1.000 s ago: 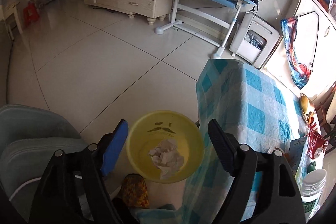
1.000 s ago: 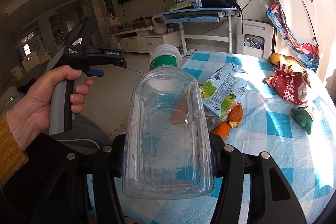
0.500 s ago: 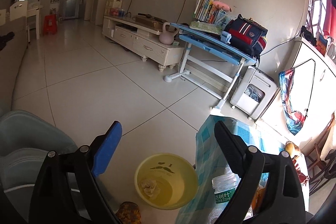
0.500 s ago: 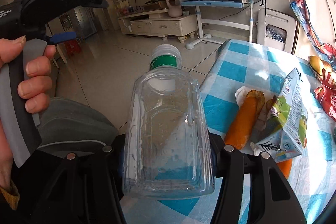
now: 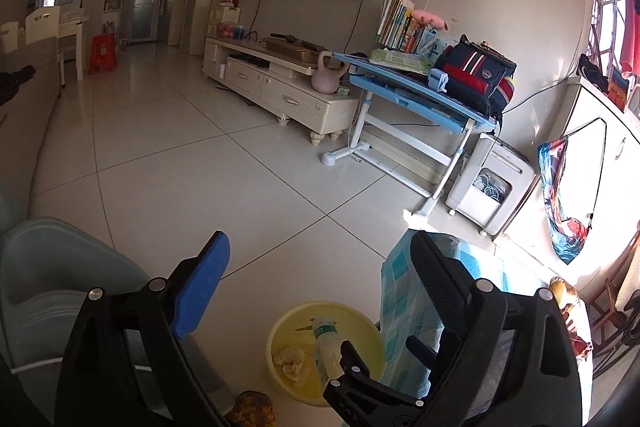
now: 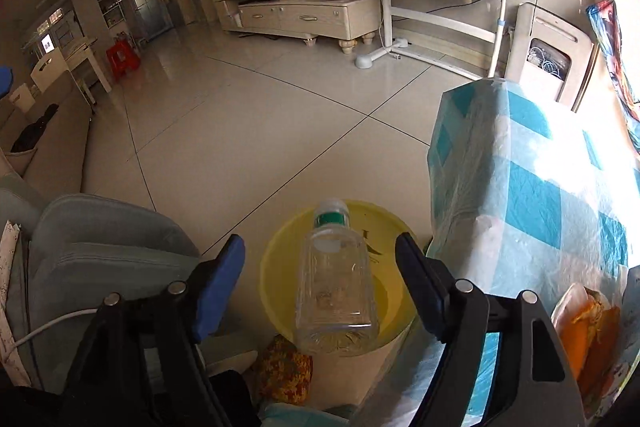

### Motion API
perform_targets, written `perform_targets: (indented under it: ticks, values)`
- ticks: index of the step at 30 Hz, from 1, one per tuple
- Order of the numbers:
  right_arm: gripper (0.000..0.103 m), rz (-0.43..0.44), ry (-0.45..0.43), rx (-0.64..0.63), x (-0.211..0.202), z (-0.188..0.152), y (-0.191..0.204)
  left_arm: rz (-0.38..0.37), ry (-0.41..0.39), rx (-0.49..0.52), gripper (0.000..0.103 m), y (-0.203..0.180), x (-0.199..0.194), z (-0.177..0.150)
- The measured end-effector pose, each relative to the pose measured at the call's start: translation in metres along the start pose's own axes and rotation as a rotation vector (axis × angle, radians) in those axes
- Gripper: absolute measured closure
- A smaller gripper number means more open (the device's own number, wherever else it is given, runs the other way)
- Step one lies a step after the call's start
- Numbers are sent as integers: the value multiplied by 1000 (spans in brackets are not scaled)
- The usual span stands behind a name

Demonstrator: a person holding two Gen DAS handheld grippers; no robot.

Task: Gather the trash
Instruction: 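Lower the bottle over the yellow basin and open the right tool, then move the left tool back over the table beside the blue milk carton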

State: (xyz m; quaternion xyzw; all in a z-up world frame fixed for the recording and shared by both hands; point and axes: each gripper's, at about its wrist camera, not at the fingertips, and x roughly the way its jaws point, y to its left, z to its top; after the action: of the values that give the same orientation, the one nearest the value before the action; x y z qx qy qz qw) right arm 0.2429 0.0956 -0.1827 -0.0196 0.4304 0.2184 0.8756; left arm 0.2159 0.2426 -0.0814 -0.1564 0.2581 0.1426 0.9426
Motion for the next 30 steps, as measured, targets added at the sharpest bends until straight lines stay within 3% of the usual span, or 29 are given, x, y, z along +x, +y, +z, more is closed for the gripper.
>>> perform_targets:
  ticks: [4, 8, 12, 16, 20, 25, 30]
  values:
    - [28, 0, -41, -5, -26, -4, -1, -3, -5, 15, 13, -4, -1, 1]
    - [27, -25, -115, 15, -77, -25, -16, -19, 5, 43, 12, -10, 0, -4]
    - [16, -97, -230, 20, -150, -74, -43, -81, 106, 161, 11, -35, 13, -22]
    - [15, -214, -261, 56, -206, -125, -81, -151, 172, 346, 11, -76, 5, -63]
    - [15, -276, -236, 138, -233, -157, -117, -228, 244, 482, 11, -105, -18, -120]
    - [15, -243, -239, 286, -240, -178, -145, -299, 379, 525, 11, -117, -31, -177]
    - [15, -197, -270, 320, -245, -183, -153, -343, 440, 601, 11, -137, -20, -210]
